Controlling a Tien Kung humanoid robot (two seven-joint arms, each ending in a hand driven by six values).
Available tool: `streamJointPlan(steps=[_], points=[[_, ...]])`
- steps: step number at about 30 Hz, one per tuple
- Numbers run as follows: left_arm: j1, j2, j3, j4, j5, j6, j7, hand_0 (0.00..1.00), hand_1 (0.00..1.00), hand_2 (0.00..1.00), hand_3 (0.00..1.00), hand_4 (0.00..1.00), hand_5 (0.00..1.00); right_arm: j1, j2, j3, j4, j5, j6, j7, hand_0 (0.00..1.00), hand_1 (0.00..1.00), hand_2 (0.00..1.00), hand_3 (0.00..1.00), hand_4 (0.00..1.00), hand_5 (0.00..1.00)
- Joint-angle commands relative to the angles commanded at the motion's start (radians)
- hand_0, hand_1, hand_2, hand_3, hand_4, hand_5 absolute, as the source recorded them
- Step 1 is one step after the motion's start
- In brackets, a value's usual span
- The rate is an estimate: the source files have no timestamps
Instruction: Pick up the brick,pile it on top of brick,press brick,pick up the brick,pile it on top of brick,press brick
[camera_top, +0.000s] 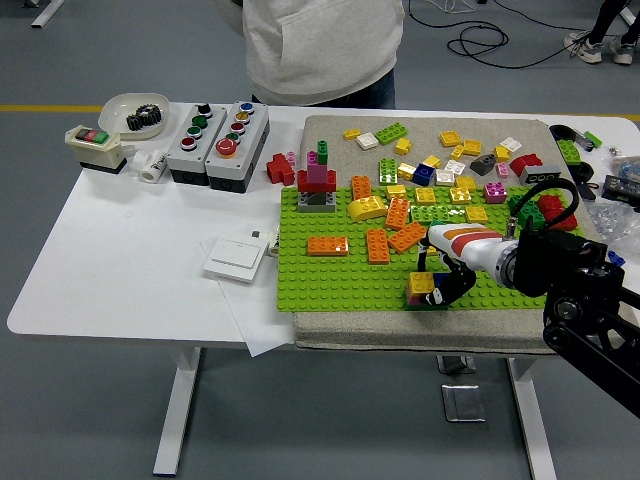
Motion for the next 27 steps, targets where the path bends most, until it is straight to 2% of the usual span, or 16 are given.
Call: streamJointPlan(steps=[10,11,16,17,27], points=[[-0.001,0.0,0.002,0.0,-0.002,0.0,-0.001,0.696,0.731,0.747,0.595,0.69,0.661,0.001,0.002,0.001,-0.006,-0.003,0.005,0.005,0.002,0.002,0.053,0.411,0.698,0.062],[-0.001,0.0,0.002,0.0,-0.002,0.0,-0.001,0.696,0.732,0.747,0.595,0.689,0.661,0.001,0.002,0.001,-0.006,-0.004,0.006,0.006,0.002,0.002,0.054,0.418,0.643,0.066],[-0.001,0.0,0.002,0.0,-0.002,0.0,-0.001,0.696,0.732,0.747,0.595,0.689,0.661,0.001,0.003,0.0,-0.01,-0.005,0.01,0.009,0.002,0.002,0.054,0.418,0.643,0.066],[-0.001,0.001,0.002,0.0,-0.002,0.0,-0.001,0.696,0.732,0.747,0.595,0.69,0.661,0.001,0.003,0.0,-0.01,-0.007,0.012,0.01,0.002,0.002,0.056,0.479,0.436,0.167],[-0.001,0.0,0.002,-0.001,-0.001,0.0,0.0,0.697,0.731,0.747,0.595,0.69,0.661,0.002,0.004,-0.002,-0.014,-0.012,0.017,0.015,0.002,0.002,0.057,0.497,0.436,0.157]])
